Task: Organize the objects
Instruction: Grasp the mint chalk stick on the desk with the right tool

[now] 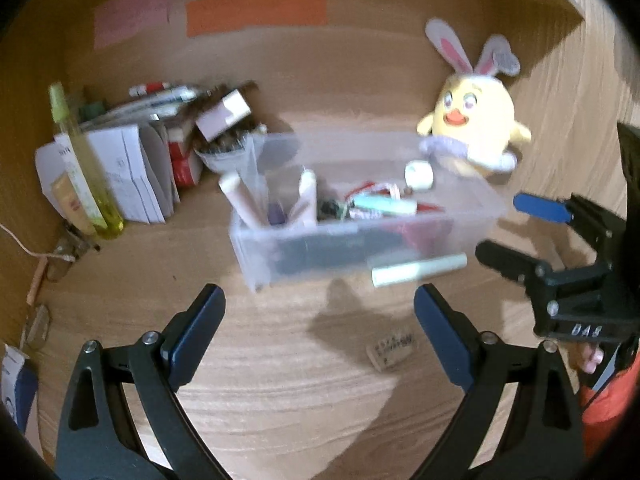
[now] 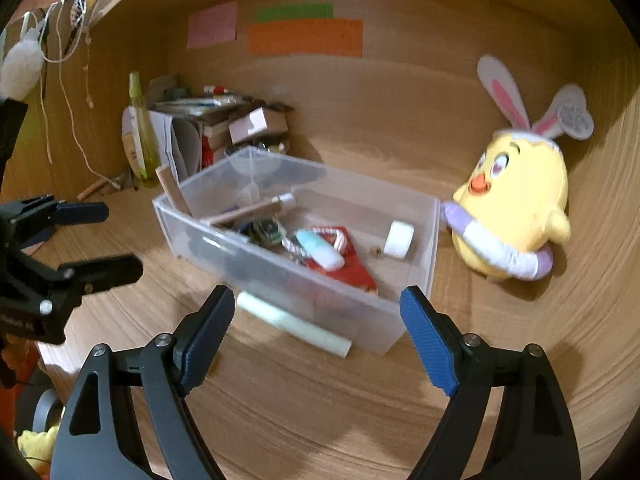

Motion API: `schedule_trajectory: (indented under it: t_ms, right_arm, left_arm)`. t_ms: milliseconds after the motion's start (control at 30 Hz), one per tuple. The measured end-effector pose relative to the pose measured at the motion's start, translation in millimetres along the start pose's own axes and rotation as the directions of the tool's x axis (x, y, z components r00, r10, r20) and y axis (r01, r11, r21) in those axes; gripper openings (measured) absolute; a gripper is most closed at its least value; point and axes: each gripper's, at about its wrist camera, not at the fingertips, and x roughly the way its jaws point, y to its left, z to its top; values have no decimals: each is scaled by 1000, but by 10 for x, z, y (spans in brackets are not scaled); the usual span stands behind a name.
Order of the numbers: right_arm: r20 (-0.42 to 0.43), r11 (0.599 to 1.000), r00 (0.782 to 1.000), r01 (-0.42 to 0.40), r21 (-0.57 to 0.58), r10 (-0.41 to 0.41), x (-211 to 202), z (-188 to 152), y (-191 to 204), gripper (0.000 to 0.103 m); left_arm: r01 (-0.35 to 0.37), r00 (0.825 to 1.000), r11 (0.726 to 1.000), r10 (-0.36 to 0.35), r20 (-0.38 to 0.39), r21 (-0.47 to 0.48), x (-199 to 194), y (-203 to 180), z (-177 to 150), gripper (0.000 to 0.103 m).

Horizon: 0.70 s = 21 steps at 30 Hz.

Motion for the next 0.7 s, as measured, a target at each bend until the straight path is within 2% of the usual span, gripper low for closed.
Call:
schedule_trajectory:
  t_ms: [200, 400, 633, 667, 700]
  right_arm:
    - [-54, 1000, 999, 6, 14, -5, 142, -116, -64, 83]
    - [-129, 1000, 992, 0, -6, -1, 358, -218, -58, 83]
    - [-209, 998, 978, -10, -55, -2, 621, -261, 66, 83]
    - [-217, 998, 976, -15, -56, 2, 646, -261, 80, 83]
    - [-220, 998, 976, -17, -53, 5, 663, -254, 96, 83]
  left_arm:
    - [43, 994, 999, -41, -96, 11, 251, -109, -196, 96]
    - [67, 986, 996, -57, -155, 60, 423, -260, -319, 96]
    - [70, 984, 995, -56, -171, 77, 504, -317, -367, 96]
    - [73, 984, 994, -60, -168, 78, 500, -317, -366, 95]
    - [81, 983, 994, -67, -172, 79, 503, -318, -366, 89]
